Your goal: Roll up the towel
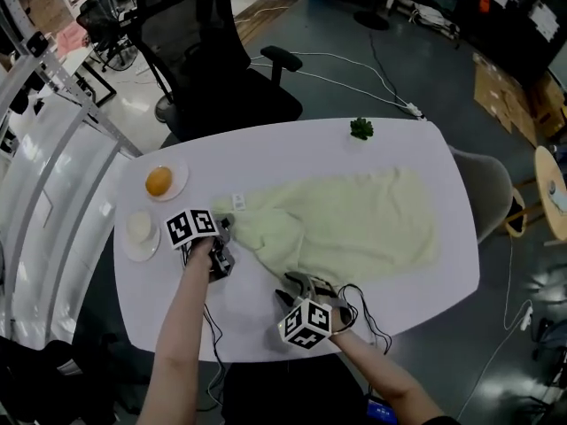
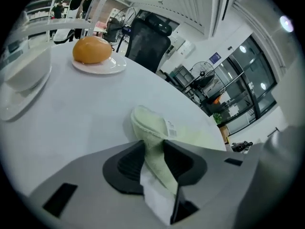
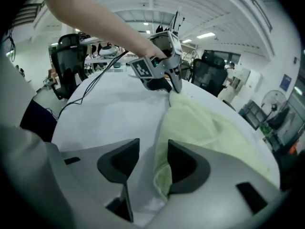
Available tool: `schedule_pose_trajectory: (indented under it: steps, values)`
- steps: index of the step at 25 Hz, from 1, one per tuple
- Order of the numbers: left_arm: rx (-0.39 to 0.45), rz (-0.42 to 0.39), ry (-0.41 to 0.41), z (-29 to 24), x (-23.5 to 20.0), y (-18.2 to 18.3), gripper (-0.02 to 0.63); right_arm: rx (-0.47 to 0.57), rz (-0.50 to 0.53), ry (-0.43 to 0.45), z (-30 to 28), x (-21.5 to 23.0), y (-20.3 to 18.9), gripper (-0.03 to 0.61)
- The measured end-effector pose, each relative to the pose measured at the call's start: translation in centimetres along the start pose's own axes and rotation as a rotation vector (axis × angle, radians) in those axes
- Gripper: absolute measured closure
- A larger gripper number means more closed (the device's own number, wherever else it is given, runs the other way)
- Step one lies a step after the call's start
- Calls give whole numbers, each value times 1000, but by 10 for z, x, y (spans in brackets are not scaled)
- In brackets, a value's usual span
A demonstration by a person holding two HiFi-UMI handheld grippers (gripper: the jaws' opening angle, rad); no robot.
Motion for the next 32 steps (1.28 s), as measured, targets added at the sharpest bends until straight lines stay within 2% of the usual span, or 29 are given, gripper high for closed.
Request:
schedule_pose_trajectory:
  steps: [4,6,9,17,22,28,32]
  values:
    - [7,-16,23,-11,3,2,535,-70,17,-31,-3,-1,-8,430]
    - [11,-16,18,-12,3,3,554,-100,48,-48,-2,-3,-10,499]
    - [20,-8,2,-8,0,7,565,-101,58,-50,5,-4,-8,532]
    - [54,-62,-59,27,-14,30,574,-25,-40,31,43,2,6,545]
    - [-15,-127,-114,45,-26,33,574,34,-49,127,65,-5,12,549]
    - [-59,-171,-47,67,-62,18,574,77,-57,247,68,-40,18,549]
    - [-59,-135,0,80,-90,7,572,16,-58,246,43,-67,13,549]
Point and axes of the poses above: the fingertips, and each gripper's own axes: z backward along the fingers, x to its right, y out of its top, the point moved 10 cm from there along z, backward along the fingers, and after that the axes turned 15 degrees about z, right-handed, at the moved point
